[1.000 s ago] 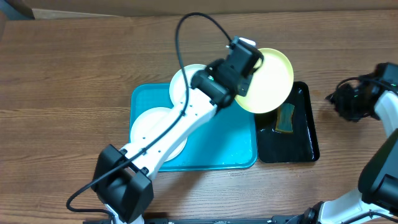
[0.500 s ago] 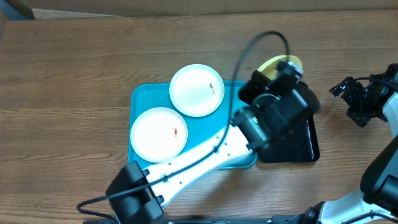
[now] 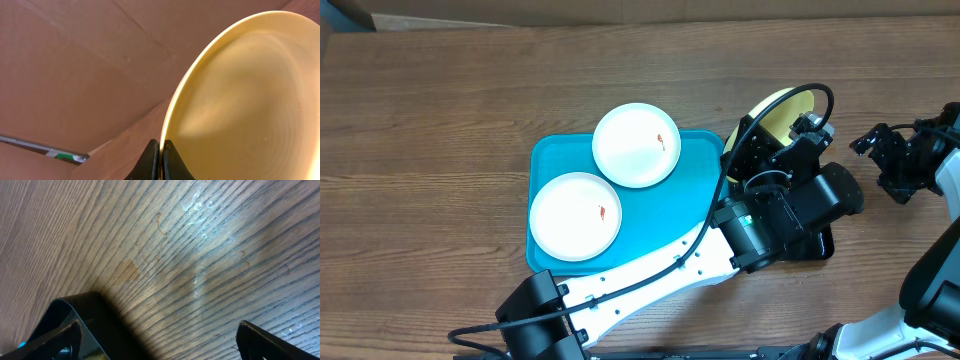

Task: Clean dirty plates on tray and stack at the side
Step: 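Swing the yellow plate left and set it on the table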

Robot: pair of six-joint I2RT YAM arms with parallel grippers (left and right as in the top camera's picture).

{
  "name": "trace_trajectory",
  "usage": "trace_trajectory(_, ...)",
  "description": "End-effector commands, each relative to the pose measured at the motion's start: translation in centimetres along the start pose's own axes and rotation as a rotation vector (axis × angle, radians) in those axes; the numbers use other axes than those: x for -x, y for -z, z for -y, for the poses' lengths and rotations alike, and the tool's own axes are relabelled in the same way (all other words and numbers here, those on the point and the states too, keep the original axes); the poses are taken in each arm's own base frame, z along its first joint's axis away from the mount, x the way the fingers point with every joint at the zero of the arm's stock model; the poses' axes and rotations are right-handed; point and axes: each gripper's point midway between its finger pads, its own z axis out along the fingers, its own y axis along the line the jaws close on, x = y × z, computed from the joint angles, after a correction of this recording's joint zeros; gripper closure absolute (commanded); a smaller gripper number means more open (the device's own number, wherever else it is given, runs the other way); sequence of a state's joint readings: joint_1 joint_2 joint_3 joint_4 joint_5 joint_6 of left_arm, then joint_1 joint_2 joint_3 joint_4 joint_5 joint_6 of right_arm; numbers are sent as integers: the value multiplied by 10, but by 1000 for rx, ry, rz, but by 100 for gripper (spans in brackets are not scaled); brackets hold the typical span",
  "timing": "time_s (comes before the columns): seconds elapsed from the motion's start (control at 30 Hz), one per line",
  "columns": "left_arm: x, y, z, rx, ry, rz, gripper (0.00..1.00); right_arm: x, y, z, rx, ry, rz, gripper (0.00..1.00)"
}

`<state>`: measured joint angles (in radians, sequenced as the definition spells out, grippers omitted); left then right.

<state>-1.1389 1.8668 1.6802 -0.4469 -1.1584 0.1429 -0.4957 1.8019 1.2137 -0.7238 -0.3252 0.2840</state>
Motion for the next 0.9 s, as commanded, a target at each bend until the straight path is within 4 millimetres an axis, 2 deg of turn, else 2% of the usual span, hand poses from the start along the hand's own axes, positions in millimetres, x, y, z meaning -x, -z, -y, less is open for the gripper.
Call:
trace_trajectory(0.0,7,0,-8,40,15,5,96,10,11,-7,13,18,41,0)
trace_trajectory(0.07,6,-2,-4,14,35,4,96,10,11,-7,13,18,41,0)
trace_trajectory(0.17,-9,-8,11,-82,72,-41,96,10,11,-7,13,18,41,0)
trace_trajectory(0.33,-57,-27,48,-412,200,-260,96,10,11,-7,13,18,41,0)
trace_trajectory(0.47,-85,-51,47,-577,381,-434,96,10,11,-7,13,18,41,0)
trace_trajectory(0.5,-91,-58,44,-669,449,-487,96,10,11,-7,13,18,41,0)
trace_trajectory(0.57,-99,-68,33,-786,540,-548,96,10,11,-7,13,18,41,0)
trace_trajectory(0.63,-110,-82,12,-845,633,-597,96,10,11,-7,13,18,41,0)
trace_trajectory(0.73,-138,-111,-36,-854,787,-664,96,10,11,-7,13,18,41,0)
trace_trajectory(0.87,-195,-144,-110,-794,1014,-753,96,10,11,-7,13,18,41,0)
